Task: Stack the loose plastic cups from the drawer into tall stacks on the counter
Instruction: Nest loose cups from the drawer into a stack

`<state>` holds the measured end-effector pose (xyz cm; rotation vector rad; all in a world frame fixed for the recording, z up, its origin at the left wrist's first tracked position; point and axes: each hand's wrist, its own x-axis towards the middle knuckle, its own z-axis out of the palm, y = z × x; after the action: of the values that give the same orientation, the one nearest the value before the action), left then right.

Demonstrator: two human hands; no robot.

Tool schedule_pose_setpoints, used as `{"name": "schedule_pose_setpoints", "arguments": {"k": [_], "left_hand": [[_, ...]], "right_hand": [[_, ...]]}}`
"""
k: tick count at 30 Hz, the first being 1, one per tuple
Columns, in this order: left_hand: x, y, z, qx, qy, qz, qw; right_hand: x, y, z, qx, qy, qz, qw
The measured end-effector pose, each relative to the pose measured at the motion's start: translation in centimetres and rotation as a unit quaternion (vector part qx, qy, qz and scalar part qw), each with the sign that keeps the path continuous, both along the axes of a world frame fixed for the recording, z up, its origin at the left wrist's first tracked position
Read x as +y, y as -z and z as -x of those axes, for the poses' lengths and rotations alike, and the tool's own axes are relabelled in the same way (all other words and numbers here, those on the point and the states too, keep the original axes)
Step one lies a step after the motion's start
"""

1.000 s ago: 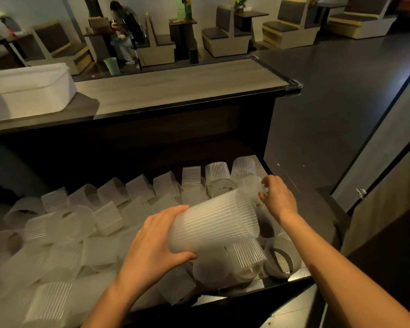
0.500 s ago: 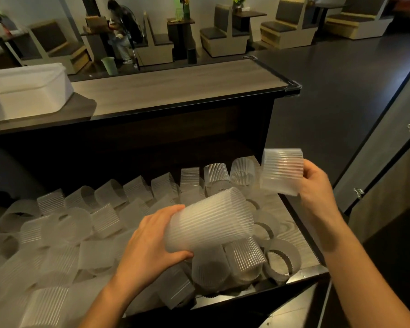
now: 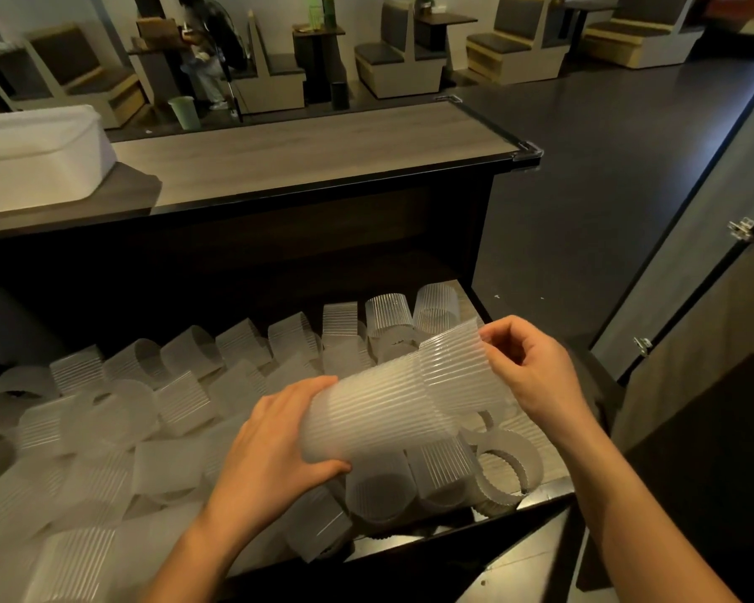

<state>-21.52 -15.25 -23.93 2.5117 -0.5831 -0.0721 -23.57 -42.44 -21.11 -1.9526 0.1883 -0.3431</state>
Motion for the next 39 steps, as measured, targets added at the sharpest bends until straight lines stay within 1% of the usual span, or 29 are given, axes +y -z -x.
{"name": "schedule_pose_setpoints", "arguments": {"k": [5, 8, 11, 14, 17, 19, 21, 24, 27, 31, 35, 37, 39], "left_hand": [[0.0, 0.0, 0.3, 0.000, 0.003, -0.002, 1.000], [-0.1, 0.1, 0.2, 0.003, 0.001, 0.001, 1.000], [-0.5, 0.0, 0.2, -0.001, 0.015, 0.000, 1.000], [-0.8, 0.0, 0.3, -0.009, 0.024, -0.010, 1.000], [-1.0, 0.0, 0.3, -0.002, 0.024, -0.009, 1.000], [-1.0, -0.1, 0.3, 0.003, 0.021, -0.005, 1.000], [-1.0, -0.1, 0.3, 0.000, 0.020, -0.001, 1.000], [-1.0, -0.1, 0.2, -0.001, 0.021, 0.000, 1.000], [-1.1, 0.0, 0.2, 0.002, 0.027, 0.003, 1.000], [-1.2, 0.0, 0.2, -0.005, 0.030, 0.002, 1.000], [-1.2, 0.0, 0.1, -0.008, 0.029, 0.003, 1.000], [-1.1, 0.0, 0.1, -0.009, 0.028, 0.003, 1.000], [-1.1, -0.1, 0.0, -0.007, 0.027, 0.002, 1.000]], "right_hand": [[-0.3, 0.6, 0.4, 0.019, 0.005, 0.003, 1.000], [0.0, 0.7, 0.9, 0.009, -0.010, 0.023, 1.000], [0.8, 1.1, 1.3, 0.029, -0.045, 0.097, 0.994], [1.1, 1.8, 1.4, 0.029, -0.045, 0.172, 0.984], [0.7, 2.5, 1.9, 0.004, -0.050, 0.164, 0.985], [-0.2, 3.0, 2.4, 0.005, -0.025, 0.146, 0.989], [-1.7, 4.0, 2.9, 0.030, 0.018, 0.156, 0.987], [-4.2, 6.0, 3.4, 0.122, 0.052, 0.216, 0.967], [-5.4, 7.9, 4.0, 0.219, 0.065, 0.242, 0.943], [-5.2, 9.7, 4.2, 0.296, 0.054, 0.241, 0.923], [-4.6, 11.1, 4.2, 0.317, 0.059, 0.227, 0.919], [-4.6, 11.1, 4.1, 0.310, 0.073, 0.217, 0.923], [-4.9, 10.3, 4.1, 0.286, 0.085, 0.189, 0.936]]}}
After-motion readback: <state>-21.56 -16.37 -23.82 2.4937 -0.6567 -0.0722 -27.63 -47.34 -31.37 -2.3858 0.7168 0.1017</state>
